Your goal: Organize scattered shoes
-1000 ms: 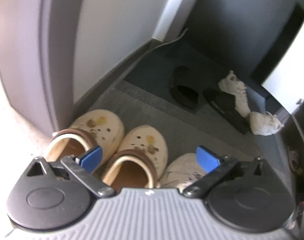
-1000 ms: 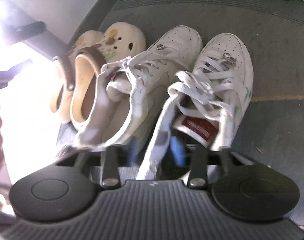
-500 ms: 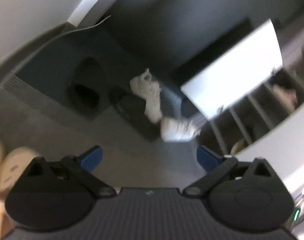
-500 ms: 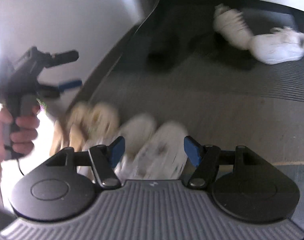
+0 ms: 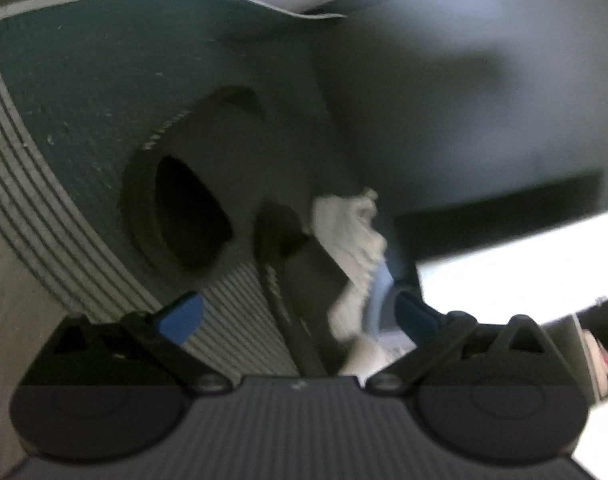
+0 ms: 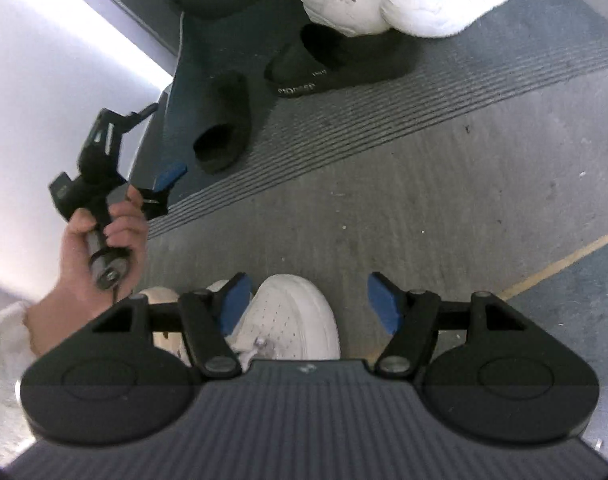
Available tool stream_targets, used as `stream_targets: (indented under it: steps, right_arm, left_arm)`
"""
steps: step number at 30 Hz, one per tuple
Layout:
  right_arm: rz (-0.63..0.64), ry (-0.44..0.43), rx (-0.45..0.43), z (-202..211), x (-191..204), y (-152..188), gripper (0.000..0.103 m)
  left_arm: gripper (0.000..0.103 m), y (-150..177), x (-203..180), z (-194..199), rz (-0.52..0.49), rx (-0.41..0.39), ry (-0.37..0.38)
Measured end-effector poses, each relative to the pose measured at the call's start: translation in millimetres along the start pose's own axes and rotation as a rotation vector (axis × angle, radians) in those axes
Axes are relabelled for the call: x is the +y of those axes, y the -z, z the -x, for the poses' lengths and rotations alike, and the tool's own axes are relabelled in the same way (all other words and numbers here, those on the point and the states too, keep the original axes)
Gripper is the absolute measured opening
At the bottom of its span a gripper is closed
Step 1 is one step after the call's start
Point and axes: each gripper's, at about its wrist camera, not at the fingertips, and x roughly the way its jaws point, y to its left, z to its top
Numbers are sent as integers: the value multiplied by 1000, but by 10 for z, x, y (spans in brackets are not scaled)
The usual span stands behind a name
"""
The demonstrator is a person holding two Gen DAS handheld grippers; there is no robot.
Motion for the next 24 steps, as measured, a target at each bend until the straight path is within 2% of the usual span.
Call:
stream_targets:
  steps: [4,10,14,16,18,20,24]
  right_arm:
    - [-36,-20,37,-210,-78,-41,67]
    - [-30,-11,59,-410,-119,-147,67]
    - [-9,-11,59,-492,-114,-206,67]
    - [3,-14,60,-527,-102,-223,67]
    - [4,-16,66,-562,-106,-226,67]
    - [2,-16,73,-596,-113,-229,67]
    - [-3,-16,82,-601,-110,-202,67]
  left_arm:
    - [101,-157,142,-389,-8,-44,44]
    - [99,-262,328,-772,-4,-84,21]
    - [101,-237,316,-730,-31,-129,46]
    - [97,-239,293,-714,-37,-151,53]
    - [80,-232,264,-679,-35,-153,40]
    - [72,-245,238,-681,-35,-158,21]
    - [73,-246,182,-679,-33,-169,-1]
